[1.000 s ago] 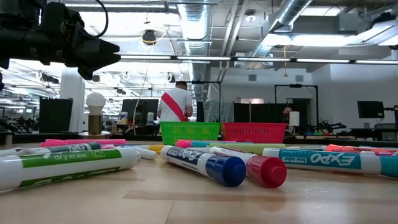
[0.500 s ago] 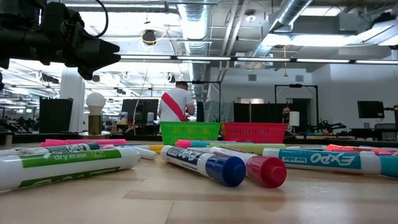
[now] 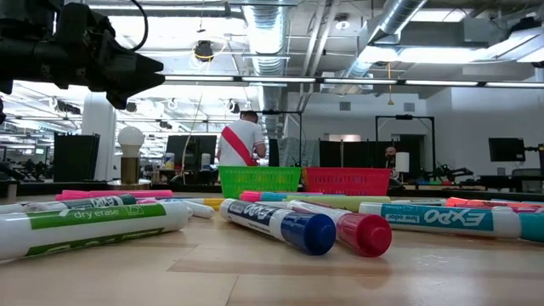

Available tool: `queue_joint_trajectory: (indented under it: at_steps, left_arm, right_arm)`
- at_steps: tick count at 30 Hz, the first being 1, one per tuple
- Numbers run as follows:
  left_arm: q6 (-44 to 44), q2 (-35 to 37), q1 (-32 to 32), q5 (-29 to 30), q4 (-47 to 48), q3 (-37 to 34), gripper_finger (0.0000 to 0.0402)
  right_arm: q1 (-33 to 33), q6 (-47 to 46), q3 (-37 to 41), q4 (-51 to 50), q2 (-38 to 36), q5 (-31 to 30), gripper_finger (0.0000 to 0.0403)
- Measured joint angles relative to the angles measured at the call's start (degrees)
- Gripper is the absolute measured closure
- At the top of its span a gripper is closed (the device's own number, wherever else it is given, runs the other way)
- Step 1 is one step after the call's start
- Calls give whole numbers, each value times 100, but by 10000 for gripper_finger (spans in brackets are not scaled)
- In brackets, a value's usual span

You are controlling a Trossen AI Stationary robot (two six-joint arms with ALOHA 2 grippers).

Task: Pick & Place Markers
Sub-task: Put the small violet highlighter pen into the blue bin

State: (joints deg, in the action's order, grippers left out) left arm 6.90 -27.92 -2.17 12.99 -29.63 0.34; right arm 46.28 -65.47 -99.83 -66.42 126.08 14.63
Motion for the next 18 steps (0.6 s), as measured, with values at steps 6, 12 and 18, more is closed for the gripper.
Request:
queue_joint_trajectory:
  at_steps: [6,12,18]
  left_arm:
    - [0,0,1,0,2,2,241]
    - [-1,0,2,0,2,2,241]
    - [0,0,2,0,2,1,241]
  right_arm:
    - [-62,-4,1,155,0,-99,219]
    - [-117,-7,85,177,0,-133,218]
    - [-153,-96,85,0,0,-141,218]
